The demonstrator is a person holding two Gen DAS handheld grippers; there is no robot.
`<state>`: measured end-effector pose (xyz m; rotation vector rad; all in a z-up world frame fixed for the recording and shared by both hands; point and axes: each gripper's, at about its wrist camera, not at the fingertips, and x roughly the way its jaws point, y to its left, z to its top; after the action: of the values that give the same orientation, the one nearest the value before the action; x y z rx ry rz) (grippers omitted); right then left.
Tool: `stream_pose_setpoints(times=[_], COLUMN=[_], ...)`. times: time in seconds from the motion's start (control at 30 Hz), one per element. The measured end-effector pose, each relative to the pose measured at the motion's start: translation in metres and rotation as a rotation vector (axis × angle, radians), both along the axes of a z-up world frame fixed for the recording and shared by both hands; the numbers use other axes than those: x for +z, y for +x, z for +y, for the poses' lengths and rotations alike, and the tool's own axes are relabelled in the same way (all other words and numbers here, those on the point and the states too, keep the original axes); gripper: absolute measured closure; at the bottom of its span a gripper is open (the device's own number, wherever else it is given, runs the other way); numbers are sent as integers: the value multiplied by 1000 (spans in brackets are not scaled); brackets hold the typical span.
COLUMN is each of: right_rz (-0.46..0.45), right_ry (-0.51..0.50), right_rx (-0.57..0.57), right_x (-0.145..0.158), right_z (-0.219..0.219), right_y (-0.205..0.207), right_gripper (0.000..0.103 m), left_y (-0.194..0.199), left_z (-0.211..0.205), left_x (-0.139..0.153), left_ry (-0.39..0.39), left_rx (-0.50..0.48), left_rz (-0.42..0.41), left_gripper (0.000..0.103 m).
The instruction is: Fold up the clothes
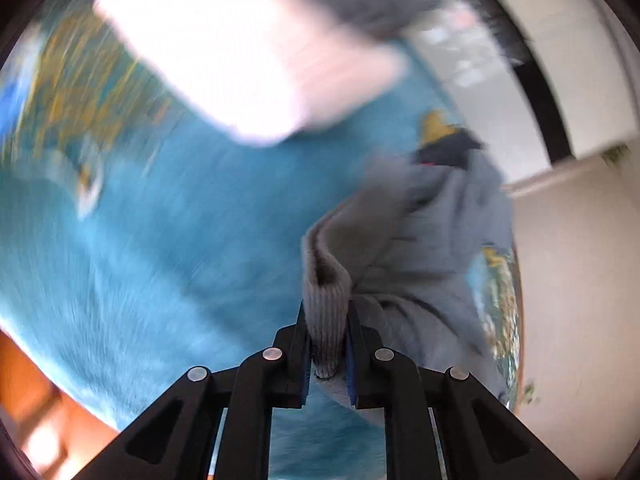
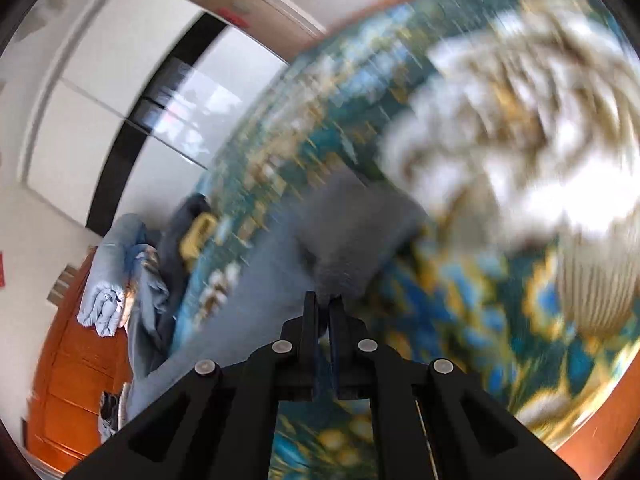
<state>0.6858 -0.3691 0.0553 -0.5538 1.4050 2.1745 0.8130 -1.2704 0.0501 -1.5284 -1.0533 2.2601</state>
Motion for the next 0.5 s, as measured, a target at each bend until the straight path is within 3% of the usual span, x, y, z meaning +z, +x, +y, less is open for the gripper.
stream_pose_setpoints(times=[0.03,0.1,0.27,0.5], right_rz=[5,45,-29,-75], right_ry=[-30,-48,7,4], right_rx=[-10,-30,-16,-28], right_x=[-9,-11,3,7], right_z=[0,-1,-4,-3], right_y=[2,8,3,3], right_gripper=[99,99,99,93], left_y=[-15,-5,37,88], left_z=[12,-3,-31,-112], left_x=[-4,5,34,86], left_ry=[5,-10,-120,-233], left_rx=[6,-5,-76,-54], left_rz=[-10,0,33,100], left_gripper=[89,89,85,62])
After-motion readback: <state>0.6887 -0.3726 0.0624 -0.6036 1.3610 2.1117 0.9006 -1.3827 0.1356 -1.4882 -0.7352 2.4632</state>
